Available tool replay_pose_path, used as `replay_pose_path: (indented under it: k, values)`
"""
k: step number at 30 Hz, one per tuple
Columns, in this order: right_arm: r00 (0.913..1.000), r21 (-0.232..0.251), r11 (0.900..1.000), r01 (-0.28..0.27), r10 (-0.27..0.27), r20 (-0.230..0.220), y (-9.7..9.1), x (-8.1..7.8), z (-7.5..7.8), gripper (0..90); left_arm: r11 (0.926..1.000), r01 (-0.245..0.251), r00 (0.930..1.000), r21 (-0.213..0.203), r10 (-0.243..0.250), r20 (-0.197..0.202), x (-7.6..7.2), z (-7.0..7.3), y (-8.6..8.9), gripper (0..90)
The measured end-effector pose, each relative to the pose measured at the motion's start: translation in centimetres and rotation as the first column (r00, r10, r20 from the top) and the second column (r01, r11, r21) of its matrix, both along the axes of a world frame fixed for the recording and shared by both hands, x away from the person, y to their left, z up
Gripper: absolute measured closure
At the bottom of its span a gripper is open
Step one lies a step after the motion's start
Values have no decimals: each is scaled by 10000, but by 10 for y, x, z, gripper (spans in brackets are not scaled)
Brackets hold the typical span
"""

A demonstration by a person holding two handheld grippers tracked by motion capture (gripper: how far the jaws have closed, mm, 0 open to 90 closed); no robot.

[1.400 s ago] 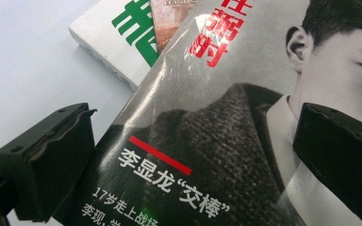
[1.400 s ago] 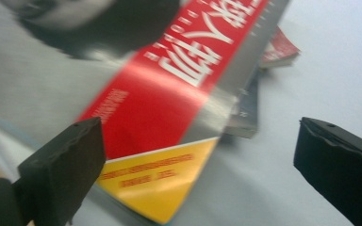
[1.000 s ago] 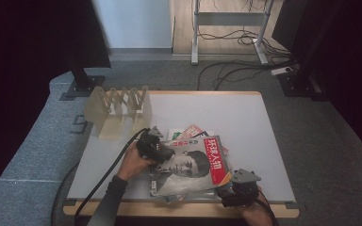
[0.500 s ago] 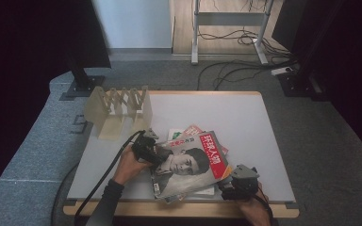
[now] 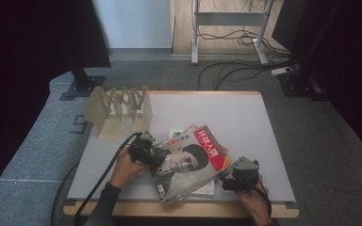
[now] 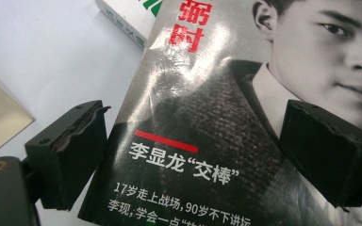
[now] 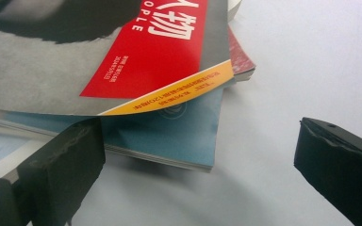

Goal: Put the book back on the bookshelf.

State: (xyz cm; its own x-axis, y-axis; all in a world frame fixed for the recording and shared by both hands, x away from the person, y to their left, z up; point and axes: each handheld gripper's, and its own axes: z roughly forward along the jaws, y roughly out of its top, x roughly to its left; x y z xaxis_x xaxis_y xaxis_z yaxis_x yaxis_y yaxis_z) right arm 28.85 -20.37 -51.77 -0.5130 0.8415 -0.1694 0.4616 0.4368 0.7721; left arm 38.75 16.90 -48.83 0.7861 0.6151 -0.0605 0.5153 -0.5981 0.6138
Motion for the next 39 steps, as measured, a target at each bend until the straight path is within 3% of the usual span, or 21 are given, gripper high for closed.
replay_pose_path:
  k: [17, 31, 39]
  values:
    - [9987, 361, 9990, 250, -233, -459, -8, 37, 5, 17, 9994, 43, 9999, 342, -38, -132, -14, 4, 5, 98]
    - [9977, 232, 9983, 536, -526, -421, -10, 75, 9, 33, 9996, 150, 9998, 239, -153, 127, -33, 9, 16, 297]
    - [9973, 36, 9981, 616, -614, -409, -7, 95, 12, 46, 9995, 312, 9994, 49, -313, 147, -47, 10, 19, 367]
